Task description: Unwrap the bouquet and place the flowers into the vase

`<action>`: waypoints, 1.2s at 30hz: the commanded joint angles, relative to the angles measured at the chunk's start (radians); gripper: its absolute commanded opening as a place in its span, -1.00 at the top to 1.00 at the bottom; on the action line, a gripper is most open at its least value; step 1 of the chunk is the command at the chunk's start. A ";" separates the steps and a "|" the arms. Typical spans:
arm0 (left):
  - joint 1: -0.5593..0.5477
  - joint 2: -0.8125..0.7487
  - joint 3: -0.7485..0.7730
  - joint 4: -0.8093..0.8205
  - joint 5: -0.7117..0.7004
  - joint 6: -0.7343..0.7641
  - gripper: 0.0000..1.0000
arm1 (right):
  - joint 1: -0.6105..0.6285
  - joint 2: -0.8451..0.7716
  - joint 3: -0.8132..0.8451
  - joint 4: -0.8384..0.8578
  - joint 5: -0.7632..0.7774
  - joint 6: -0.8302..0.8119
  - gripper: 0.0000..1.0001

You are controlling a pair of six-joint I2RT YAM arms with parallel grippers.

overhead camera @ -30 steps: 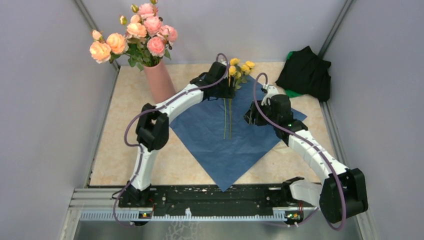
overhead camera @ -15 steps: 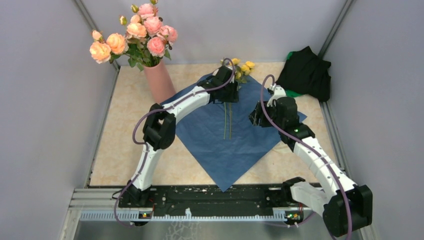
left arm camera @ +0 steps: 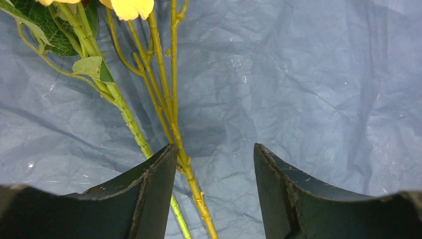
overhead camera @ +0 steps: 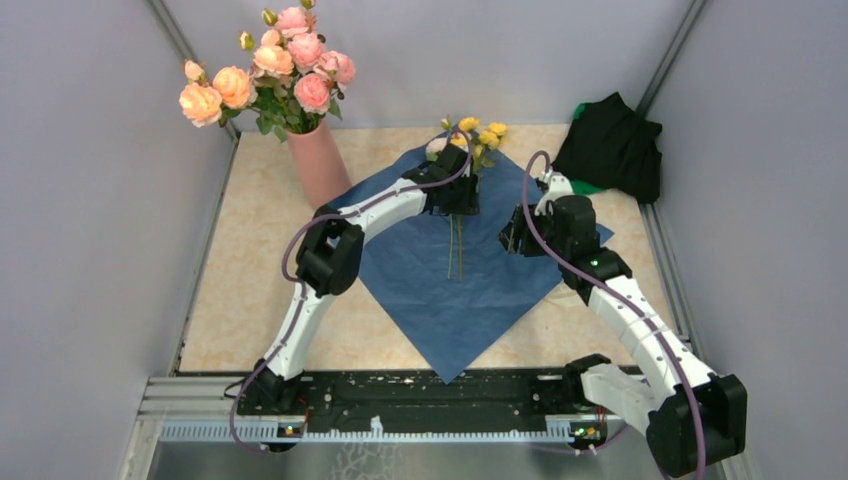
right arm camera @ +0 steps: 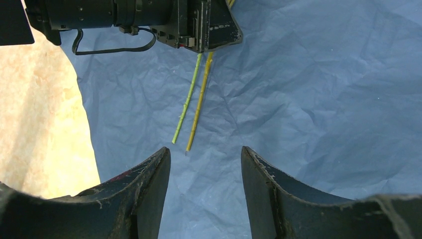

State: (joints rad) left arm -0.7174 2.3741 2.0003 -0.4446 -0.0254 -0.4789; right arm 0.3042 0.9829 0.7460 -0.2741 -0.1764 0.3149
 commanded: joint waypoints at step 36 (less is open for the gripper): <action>-0.004 -0.228 -0.280 0.259 0.061 -0.032 1.00 | -0.005 0.054 -0.031 0.109 -0.007 -0.006 -0.08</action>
State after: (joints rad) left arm -0.7116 2.2856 1.8088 -0.3122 -0.0158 -0.5053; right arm 0.3042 1.0122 0.7441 -0.2462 -0.1829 0.3149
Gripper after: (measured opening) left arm 0.027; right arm 0.542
